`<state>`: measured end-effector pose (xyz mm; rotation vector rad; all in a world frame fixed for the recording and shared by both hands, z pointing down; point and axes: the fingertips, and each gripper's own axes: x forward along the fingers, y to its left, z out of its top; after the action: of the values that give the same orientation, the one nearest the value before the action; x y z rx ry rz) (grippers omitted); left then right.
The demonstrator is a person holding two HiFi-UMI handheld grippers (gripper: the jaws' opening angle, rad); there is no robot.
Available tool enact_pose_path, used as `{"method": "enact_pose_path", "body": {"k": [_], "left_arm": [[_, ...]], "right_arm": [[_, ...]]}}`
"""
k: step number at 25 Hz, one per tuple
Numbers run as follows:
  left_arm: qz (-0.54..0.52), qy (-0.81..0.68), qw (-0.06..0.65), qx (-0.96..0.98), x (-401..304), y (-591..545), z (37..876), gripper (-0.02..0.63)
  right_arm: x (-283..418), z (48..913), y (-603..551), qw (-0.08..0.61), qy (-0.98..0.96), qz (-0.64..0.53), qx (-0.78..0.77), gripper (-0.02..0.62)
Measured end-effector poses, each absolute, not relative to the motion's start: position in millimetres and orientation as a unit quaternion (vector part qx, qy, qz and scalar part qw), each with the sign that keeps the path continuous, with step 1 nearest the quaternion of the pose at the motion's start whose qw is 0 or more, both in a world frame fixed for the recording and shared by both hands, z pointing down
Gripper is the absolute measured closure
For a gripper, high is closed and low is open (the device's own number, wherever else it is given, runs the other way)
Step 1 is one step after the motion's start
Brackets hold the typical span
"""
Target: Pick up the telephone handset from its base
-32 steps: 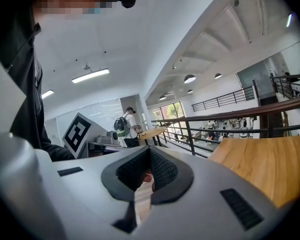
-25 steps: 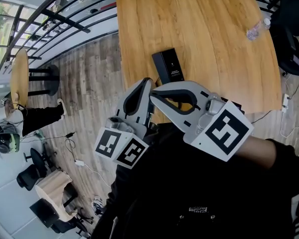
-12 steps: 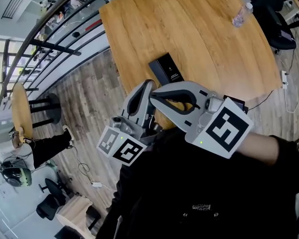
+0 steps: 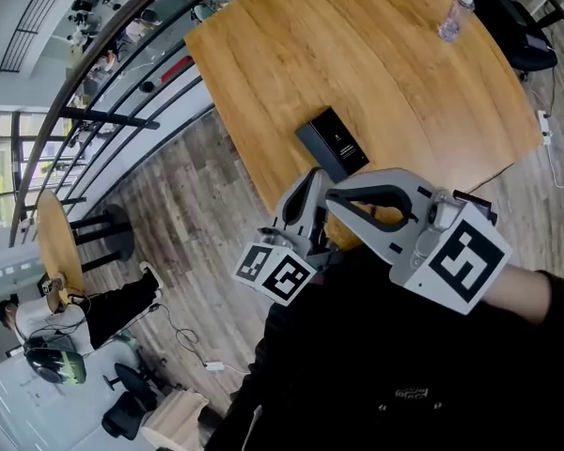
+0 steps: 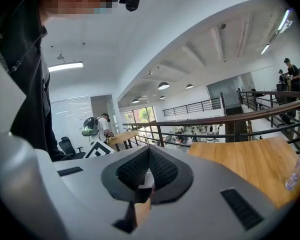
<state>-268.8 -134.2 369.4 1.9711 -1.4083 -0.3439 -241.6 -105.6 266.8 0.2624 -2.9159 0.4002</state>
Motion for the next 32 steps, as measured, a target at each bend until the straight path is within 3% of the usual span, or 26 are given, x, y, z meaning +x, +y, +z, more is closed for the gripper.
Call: {"method": "enact_pose_path", "body": {"k": [14, 16, 25, 32], "left_arm": [[-0.122, -0.537, 0.431, 0.715, -293.8, -129.7, 495.3, 0.602], [-0.105, -0.53, 0.433, 0.721, -293.2, -130.3, 505.4, 0.542], [-0.043, -0.521, 0.463, 0.716, -297.3, -137.8, 568.0, 0.443], [-0.043, -0.506, 0.501, 0.701, -306.1, -140.8, 608.1, 0.408]], "right_arm": [[-246.9, 250.9, -103.3, 0.07, -0.985, 0.147, 0.05, 0.578], [-248.3, 252.2, -94.4, 0.079, -0.985, 0.15, 0.026, 0.578], [-247.5, 248.2, -79.4, 0.094, -0.987, 0.129, -0.015, 0.578], [-247.9, 235.3, -79.6, 0.062, -0.989, 0.131, -0.002, 0.578]]}}
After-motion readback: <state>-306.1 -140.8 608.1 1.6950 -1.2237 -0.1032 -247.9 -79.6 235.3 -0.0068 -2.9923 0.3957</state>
